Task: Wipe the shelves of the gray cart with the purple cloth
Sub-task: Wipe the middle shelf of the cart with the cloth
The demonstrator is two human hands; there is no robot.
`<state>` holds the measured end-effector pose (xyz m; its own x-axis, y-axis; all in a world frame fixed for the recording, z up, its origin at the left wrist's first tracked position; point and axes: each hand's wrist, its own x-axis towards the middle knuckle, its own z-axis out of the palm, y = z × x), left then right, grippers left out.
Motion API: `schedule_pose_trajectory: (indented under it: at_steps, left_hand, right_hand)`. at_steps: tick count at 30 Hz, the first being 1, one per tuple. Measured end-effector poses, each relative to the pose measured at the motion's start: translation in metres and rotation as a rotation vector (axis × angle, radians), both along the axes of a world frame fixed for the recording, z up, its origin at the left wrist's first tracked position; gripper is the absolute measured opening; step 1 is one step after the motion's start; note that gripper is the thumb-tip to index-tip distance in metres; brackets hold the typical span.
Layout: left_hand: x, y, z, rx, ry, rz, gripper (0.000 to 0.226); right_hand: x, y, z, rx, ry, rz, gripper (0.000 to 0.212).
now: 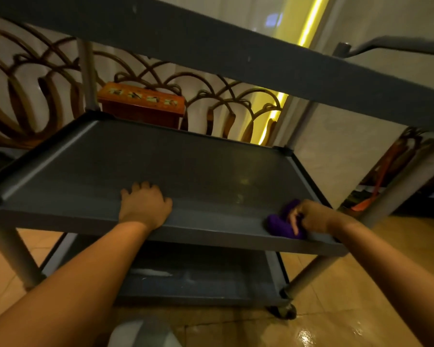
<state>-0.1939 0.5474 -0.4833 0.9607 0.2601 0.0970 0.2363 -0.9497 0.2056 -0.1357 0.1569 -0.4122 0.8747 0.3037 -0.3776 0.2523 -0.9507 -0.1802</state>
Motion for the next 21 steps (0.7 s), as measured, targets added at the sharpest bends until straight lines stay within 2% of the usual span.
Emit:
schedule_pose_trajectory:
  at_steps: [4, 7, 8, 10, 14, 17, 21]
  left_hand:
    - [-0.007, -0.003, 0.006, -0.003, -0.171, -0.007, 0.04]
    - [-0.013, 0.0, 0.007, -0.11, -0.358, -0.1, 0.034]
    - [-0.015, 0.002, 0.008, -0.127, -0.407, -0.144, 0.035]
    - [-0.02, 0.011, 0.003, -0.095, -0.395, -0.206, 0.041]
    - [-0.013, 0.031, 0.005, 0.073, -0.108, -0.126, 0.053]
    - [0.001, 0.027, 0.009, 0.065, 0.073, -0.082, 0.063]
    - [0.008, 0.017, -0.005, 0.008, 0.109, -0.087, 0.064]
  right_hand:
    - [0.004, -0.005, 0.01, -0.31, -0.015, -0.046, 0.041]
    - [0.008, 0.002, 0.016, -0.466, -0.164, -0.08, 0.015]
    - [0.014, 0.002, 0.022, -0.431, -0.218, -0.107, 0.014]
    - [0.023, 0.002, 0.031, -0.248, -0.275, -0.175, 0.019]
    - [0.036, 0.009, 0.019, 0.138, -0.41, -0.359, 0.03]
    - [0.049, 0.022, -0.003, 0.234, -0.486, -0.515, 0.034]
    - [0.072, 0.031, -0.025, 0.312, -0.377, -0.692, 0.044]
